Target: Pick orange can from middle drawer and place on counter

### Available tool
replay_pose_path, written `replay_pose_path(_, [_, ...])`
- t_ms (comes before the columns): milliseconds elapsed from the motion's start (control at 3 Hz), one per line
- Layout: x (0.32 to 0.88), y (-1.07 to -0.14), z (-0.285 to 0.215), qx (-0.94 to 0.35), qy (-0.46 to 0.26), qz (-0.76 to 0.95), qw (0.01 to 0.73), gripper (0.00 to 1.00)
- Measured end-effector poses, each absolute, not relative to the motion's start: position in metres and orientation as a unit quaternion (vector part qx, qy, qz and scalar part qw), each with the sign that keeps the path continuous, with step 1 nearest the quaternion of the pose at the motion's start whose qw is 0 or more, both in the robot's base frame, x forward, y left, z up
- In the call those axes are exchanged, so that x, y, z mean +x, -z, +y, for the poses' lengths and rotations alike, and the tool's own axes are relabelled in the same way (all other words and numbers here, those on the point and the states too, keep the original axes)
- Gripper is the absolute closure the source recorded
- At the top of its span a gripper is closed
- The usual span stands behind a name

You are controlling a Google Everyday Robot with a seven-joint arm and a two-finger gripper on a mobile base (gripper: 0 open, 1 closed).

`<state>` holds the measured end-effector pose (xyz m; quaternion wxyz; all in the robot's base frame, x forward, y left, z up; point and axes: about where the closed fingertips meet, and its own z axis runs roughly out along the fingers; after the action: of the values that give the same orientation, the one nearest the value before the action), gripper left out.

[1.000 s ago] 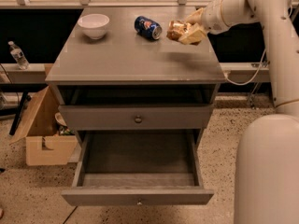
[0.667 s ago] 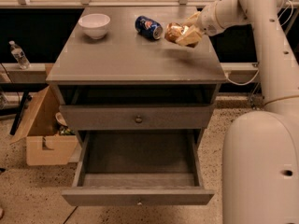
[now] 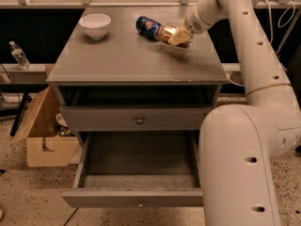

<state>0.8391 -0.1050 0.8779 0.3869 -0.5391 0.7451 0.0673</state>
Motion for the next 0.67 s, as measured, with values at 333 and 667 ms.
replay_pose_path(333, [0.8435,-0.876,-0.1001,-0.533,-0.065,0.752,0.382,0.0])
replay_pose_path(667, [0.8403,-0.8819,-0.1029,-0.532,-0.075,0.746,0.392,0.0])
